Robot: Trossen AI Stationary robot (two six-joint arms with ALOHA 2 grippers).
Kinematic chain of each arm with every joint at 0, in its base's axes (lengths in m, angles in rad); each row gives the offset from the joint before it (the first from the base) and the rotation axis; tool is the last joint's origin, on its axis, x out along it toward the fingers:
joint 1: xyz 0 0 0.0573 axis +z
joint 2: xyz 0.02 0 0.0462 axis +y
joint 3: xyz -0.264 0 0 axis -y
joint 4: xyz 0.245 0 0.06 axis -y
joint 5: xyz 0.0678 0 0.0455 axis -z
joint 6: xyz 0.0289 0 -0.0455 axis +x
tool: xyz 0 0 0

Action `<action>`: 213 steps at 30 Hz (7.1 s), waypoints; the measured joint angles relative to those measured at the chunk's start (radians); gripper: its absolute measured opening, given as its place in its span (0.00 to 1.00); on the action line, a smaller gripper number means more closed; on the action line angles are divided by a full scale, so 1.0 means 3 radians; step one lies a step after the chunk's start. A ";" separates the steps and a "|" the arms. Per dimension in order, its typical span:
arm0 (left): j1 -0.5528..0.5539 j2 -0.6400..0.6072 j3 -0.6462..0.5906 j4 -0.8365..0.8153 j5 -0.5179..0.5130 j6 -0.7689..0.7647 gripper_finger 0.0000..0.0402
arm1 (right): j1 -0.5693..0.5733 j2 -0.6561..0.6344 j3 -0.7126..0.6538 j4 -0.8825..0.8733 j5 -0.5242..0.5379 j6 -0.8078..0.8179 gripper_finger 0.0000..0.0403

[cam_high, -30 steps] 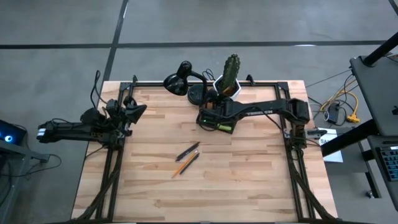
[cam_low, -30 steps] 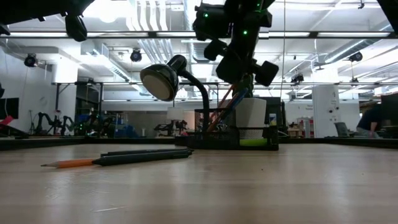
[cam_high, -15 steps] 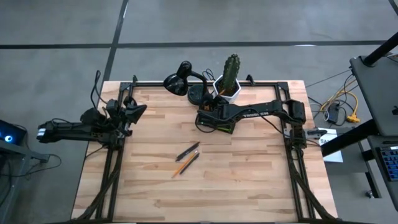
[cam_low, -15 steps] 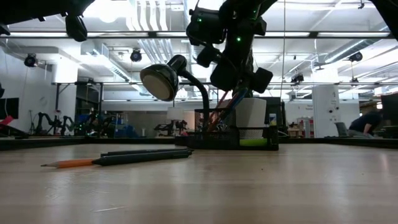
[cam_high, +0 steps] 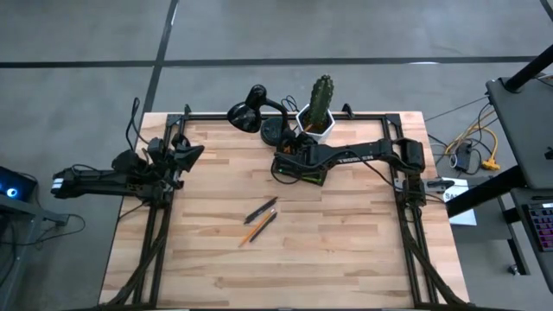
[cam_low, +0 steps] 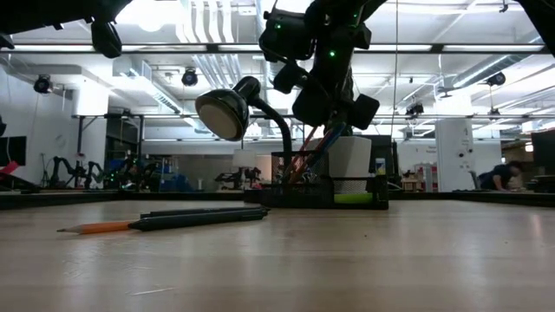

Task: Pick and place office supplies into organizer
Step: Put the top orange pencil into the black desk organizer, then put the bottom black pen into the black desk organizer

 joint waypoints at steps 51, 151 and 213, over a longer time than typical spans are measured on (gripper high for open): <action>0.0001 -0.0023 0.0001 -0.0002 -0.0001 0.0009 0.00 | 0.0465 -0.0273 0.1673 0.0522 -0.2089 0.3406 0.19; 0.0000 -0.0046 0.0001 -0.0173 0.0001 -0.0004 0.00 | 0.0778 0.1373 0.1330 0.0048 -0.4092 0.1812 0.21; 0.0000 -0.0181 0.0001 -0.0170 0.0000 0.0008 0.00 | 0.0140 0.1144 0.2766 -0.0775 -0.4658 0.3515 0.03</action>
